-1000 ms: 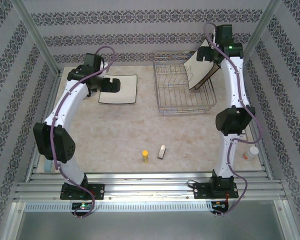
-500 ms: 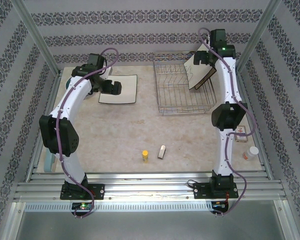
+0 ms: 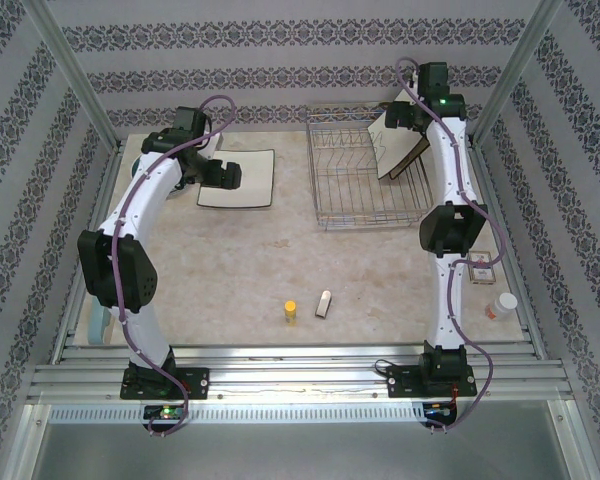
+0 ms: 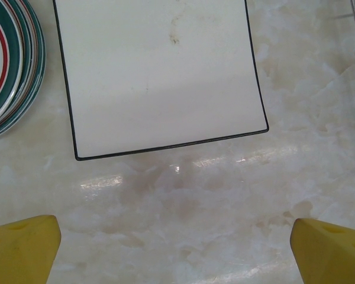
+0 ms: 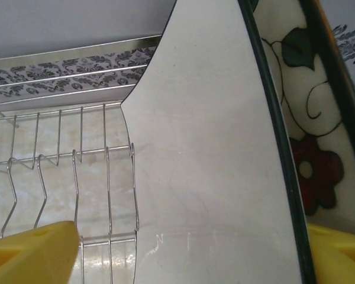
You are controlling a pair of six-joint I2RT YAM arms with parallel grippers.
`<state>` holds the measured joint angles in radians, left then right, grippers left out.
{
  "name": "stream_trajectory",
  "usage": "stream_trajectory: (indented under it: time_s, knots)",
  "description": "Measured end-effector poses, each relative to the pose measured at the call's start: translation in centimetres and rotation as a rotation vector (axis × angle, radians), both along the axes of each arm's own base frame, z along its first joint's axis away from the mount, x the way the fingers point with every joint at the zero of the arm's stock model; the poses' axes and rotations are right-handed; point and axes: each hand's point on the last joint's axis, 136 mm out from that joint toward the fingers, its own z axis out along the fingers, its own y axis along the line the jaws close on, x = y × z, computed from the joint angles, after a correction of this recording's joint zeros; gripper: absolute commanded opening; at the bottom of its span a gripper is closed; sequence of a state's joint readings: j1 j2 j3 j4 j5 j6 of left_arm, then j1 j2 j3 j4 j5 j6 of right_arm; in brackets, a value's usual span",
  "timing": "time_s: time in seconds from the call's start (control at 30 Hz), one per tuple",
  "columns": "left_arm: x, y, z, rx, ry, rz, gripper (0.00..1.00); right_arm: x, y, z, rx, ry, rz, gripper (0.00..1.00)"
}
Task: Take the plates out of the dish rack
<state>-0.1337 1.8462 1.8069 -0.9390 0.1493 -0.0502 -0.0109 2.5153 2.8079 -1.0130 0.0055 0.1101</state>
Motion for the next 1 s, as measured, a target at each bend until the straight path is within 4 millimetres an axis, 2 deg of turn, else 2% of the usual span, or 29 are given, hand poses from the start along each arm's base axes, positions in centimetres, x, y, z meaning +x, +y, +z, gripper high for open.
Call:
stream_trajectory:
  time_s: [0.1, 0.23, 0.3, 0.37, 0.4, 0.6, 1.0]
  knots:
    - [0.1, 0.2, 0.0, 0.001, -0.001, 0.003, 1.00, 0.4, -0.1, -0.5, 0.006, -0.005, -0.009, 0.70]
    - [0.0, 0.5, -0.2, 0.002, 0.003, 0.009, 1.00, 0.7, -0.3, -0.4, 0.009, -0.015, -0.026, 0.46]
    - [0.0, 0.5, -0.4, 0.002, 0.007, 0.009, 1.00, 0.8, -0.3, -0.3, 0.007, -0.024, -0.028, 0.40]
    - [0.0, 0.5, -0.4, 0.002, 0.008, 0.009, 1.00, 1.0, -0.1, -0.2, 0.011, -0.031, -0.030, 0.29]
    - [0.0, 0.5, -0.4, 0.002, 0.007, 0.009, 1.00, 1.1, -0.2, -0.1, 0.009, -0.035, -0.029, 0.27]
    - [-0.1, 0.7, -0.6, 0.003, 0.014, 0.013, 1.00, 1.4, -0.1, 0.2, 0.012, -0.056, -0.033, 0.00]
    - [-0.6, 1.4, -1.9, 0.007, 0.048, 0.026, 1.00, 1.2, 0.1, 0.5, 0.014, -0.056, -0.035, 0.00]
